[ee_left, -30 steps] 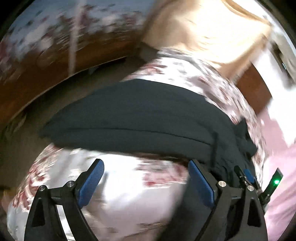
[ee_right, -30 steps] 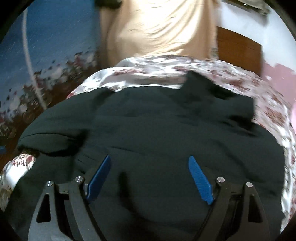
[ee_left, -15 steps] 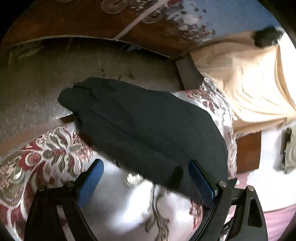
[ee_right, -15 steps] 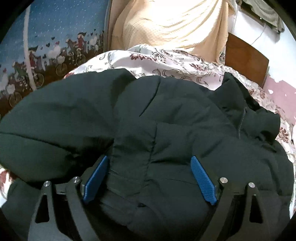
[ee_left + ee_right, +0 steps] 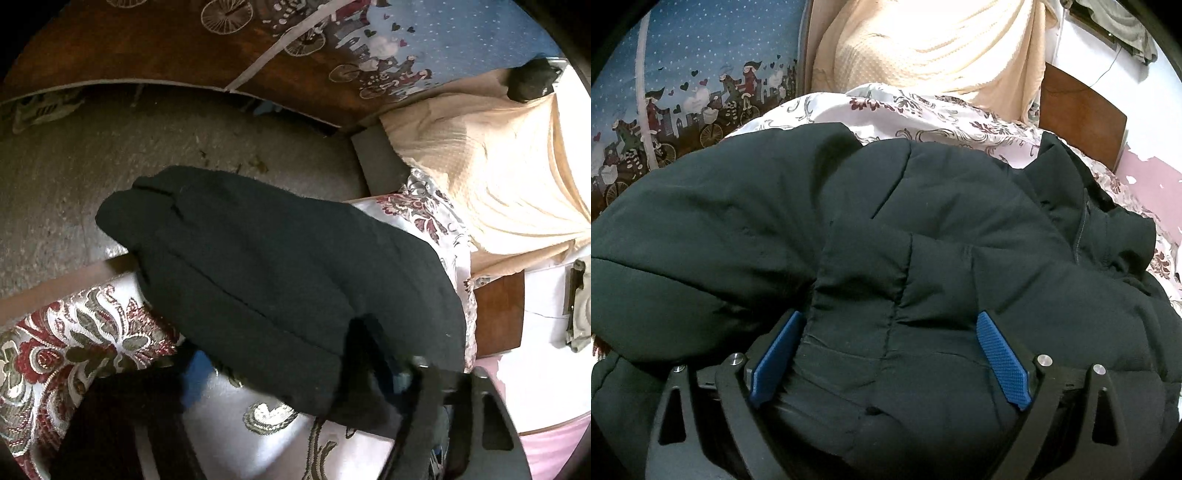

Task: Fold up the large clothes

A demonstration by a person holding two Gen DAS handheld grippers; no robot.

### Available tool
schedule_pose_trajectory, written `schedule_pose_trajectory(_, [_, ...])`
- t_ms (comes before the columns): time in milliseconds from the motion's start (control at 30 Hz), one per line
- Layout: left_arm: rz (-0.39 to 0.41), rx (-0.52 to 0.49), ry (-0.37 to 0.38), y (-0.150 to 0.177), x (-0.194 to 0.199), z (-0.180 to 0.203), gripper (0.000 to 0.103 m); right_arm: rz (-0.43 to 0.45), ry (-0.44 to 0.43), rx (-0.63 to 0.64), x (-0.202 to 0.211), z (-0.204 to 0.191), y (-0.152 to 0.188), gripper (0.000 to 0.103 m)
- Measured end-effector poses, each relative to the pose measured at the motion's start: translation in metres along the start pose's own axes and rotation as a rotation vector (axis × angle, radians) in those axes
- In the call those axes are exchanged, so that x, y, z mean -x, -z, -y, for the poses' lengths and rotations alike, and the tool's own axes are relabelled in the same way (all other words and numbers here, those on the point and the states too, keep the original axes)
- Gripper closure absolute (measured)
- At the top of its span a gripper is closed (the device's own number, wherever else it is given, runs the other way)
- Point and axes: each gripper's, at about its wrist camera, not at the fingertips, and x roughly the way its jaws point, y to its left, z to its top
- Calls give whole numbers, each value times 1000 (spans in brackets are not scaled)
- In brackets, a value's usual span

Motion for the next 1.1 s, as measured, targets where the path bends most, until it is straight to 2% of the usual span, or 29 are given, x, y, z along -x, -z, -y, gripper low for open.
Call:
schedule_pose_trajectory(33, [11, -4, 0, -1, 1, 1, 50, -1, -1, 0, 0, 0, 0, 10])
schedule_pose_trajectory(100, [38, -7, -8, -3, 6, 0, 71, 0, 0, 1, -1, 0, 0, 10])
schedule_pose_trajectory(200, [71, -11, -3, -7, 10, -1, 88, -1, -1, 0, -1, 0, 0, 10])
schedule_pose_trajectory(267, [84, -30, 1, -8, 12, 2, 92, -1, 0, 0, -1, 0, 0, 10])
schedule_pose_trajectory(833, [148, -108, -10, -7, 26, 13, 97, 0, 2, -1, -2, -1, 1, 10])
schedule_pose_trajectory(1100, [272, -214, 68, -6, 63, 36, 98, 1, 1, -3, -2, -1, 2, 10])
